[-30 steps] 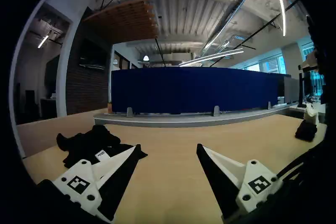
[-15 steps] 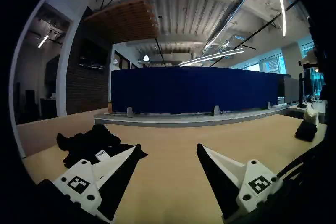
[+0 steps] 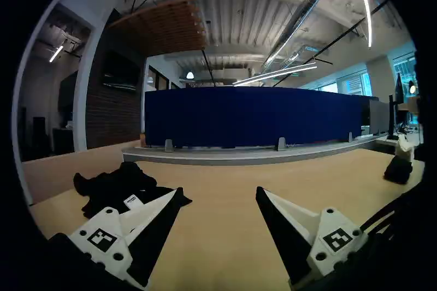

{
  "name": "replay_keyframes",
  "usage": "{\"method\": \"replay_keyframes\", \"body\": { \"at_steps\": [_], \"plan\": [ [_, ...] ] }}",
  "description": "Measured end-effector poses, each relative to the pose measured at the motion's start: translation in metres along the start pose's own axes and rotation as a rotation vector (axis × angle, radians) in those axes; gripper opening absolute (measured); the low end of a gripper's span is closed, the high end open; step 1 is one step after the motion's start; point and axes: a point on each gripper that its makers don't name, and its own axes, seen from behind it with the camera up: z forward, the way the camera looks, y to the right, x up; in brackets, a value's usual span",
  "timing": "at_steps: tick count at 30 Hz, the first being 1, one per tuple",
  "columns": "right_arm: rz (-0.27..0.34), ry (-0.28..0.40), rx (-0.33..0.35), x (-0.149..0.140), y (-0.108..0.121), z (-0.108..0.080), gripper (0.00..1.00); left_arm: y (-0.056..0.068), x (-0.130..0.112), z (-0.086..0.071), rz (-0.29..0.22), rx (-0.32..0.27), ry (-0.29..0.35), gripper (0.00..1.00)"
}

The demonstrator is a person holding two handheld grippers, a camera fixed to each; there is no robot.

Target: Fold towel

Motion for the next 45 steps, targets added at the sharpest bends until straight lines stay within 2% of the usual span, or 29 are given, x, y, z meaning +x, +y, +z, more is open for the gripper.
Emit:
{"method": "replay_keyframes", "body": {
  "at_steps": [9, 15, 18, 21, 32, 45],
  "plan": [
    [-0.007, 0.006, -0.006, -0.058, 0.007, -0.003, 1.0, 0.0, 0.0, 0.0, 0.0, 0.0, 0.0, 0.99],
    [0.057, -0.001, -0.024, -0.086, 0.012, 0.001, 0.99, 0.0, 0.001, -0.001, 0.0, 0.0, 0.0, 0.99],
    [0.067, -0.009, -0.033, -0.096, 0.016, 0.001, 1.0, 0.0, 0.0, -0.001, 0.0, 0.0, 0.0, 0.98],
    [0.068, -0.013, -0.042, -0.102, 0.017, 0.0, 1.0, 0.0, 0.0, -0.001, 0.0, 0.0, 0.0, 0.98],
    [0.103, -0.003, -0.008, -0.105, 0.01, -0.002, 1.0, 0.001, 0.0, -0.001, 0.0, 0.0, 0.0, 0.99],
    [0.01, 0.016, 0.009, -0.109, -0.004, -0.004, 1.0, 0.001, 0.001, -0.001, 0.0, 0.0, 0.0, 0.99]
  ]
}}
